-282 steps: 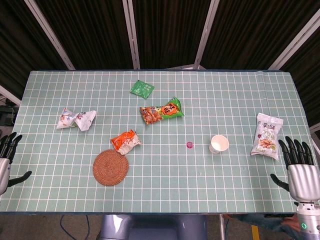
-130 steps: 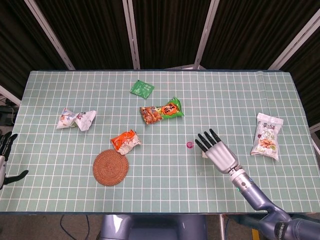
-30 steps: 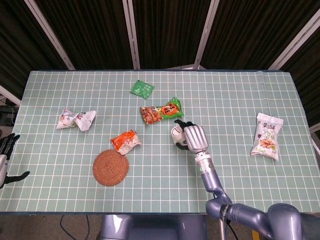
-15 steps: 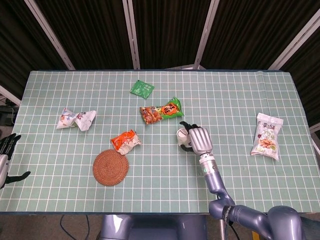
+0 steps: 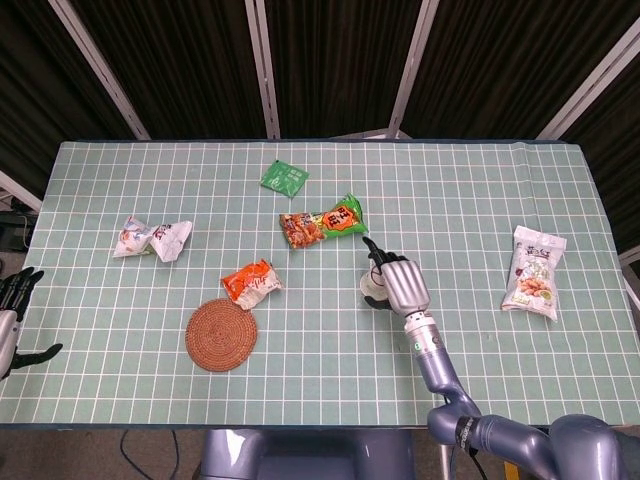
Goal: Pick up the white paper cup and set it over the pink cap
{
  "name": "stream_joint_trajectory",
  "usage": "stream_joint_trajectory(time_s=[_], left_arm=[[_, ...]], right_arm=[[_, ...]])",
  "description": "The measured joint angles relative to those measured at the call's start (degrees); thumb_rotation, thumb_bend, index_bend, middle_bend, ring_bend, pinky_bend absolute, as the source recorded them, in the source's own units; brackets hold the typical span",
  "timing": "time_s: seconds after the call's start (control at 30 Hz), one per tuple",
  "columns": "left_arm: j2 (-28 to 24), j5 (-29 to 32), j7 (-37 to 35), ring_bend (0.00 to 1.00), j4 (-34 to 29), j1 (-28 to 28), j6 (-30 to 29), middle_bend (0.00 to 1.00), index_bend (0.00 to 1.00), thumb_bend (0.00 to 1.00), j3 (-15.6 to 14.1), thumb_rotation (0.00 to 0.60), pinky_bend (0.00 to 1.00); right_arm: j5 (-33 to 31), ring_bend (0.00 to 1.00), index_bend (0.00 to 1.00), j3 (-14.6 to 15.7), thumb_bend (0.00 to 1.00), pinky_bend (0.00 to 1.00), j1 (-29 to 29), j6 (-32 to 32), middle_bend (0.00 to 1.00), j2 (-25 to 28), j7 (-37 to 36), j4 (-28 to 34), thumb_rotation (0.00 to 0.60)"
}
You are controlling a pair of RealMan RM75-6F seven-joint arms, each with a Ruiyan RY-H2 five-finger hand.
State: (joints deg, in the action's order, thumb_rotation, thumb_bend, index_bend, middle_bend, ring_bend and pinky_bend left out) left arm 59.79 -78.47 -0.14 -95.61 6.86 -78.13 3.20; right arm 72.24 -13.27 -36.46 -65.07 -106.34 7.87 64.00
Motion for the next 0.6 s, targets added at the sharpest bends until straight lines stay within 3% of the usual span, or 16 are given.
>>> stream_joint_trajectory(time_s=[0.37, 0.6], left_arm=[[-0.98, -1.71, -1.51, 0.00, -0.62, -0.74, -1.61, 0.00, 0.00, 0.00, -0.41, 0.600, 0.00], [-1.21, -2.69, -1.92, 0.00, -0.58, -1.19, -2.88, 0.00, 0.00, 0.00, -0.48, 0.600, 0.00]], right_arm=[[4.39, 0.23, 0.01, 1.28, 0.01, 0.25, 2.55, -5.61, 0.17, 5.71, 0.86, 8.13, 0.600], [8.88, 0.03, 0.00, 2.66, 0.00, 0.01, 6.38, -12.00, 0.06, 14.32, -0.97, 15.39, 0.600]])
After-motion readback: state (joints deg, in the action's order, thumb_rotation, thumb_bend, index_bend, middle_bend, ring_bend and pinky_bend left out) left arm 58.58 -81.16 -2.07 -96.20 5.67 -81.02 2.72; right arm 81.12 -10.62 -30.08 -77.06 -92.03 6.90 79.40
